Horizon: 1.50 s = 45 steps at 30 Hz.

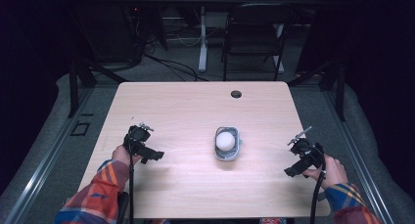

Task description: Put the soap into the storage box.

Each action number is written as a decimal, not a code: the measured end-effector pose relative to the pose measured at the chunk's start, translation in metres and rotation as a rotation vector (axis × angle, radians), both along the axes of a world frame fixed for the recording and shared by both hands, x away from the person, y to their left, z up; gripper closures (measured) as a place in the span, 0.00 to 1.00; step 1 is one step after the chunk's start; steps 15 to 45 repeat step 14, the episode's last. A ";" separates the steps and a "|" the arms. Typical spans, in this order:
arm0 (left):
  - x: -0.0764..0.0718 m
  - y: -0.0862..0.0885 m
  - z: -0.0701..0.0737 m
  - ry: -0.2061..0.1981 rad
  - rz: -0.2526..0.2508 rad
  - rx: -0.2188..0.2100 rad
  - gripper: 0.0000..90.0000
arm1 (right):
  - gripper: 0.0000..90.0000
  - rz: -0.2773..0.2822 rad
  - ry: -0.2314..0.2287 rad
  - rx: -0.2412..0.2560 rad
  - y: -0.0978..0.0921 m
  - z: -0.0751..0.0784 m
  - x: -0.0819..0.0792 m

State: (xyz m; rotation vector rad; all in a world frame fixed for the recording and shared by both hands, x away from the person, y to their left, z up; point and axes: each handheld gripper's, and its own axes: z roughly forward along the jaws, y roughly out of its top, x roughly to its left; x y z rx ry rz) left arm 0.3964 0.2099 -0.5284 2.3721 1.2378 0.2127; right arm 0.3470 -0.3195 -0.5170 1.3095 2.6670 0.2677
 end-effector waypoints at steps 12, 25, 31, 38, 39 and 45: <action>0.000 0.000 0.000 0.004 -0.007 0.000 0.00 | 0.00 0.014 0.036 -0.030 0.002 -0.010 0.001; 0.000 0.000 0.000 0.003 -0.008 0.000 0.00 | 0.00 0.014 0.036 -0.034 0.002 -0.010 0.001; 0.000 0.000 0.000 0.003 -0.008 0.000 0.00 | 0.00 0.014 0.036 -0.034 0.002 -0.010 0.001; 0.000 0.000 0.000 0.003 -0.008 0.000 0.00 | 0.00 0.014 0.036 -0.034 0.002 -0.010 0.001; 0.000 0.000 0.000 0.003 -0.008 0.000 0.00 | 0.00 0.014 0.036 -0.034 0.002 -0.010 0.001; 0.000 0.000 0.000 0.003 -0.008 0.000 0.00 | 0.00 0.014 0.036 -0.034 0.002 -0.010 0.001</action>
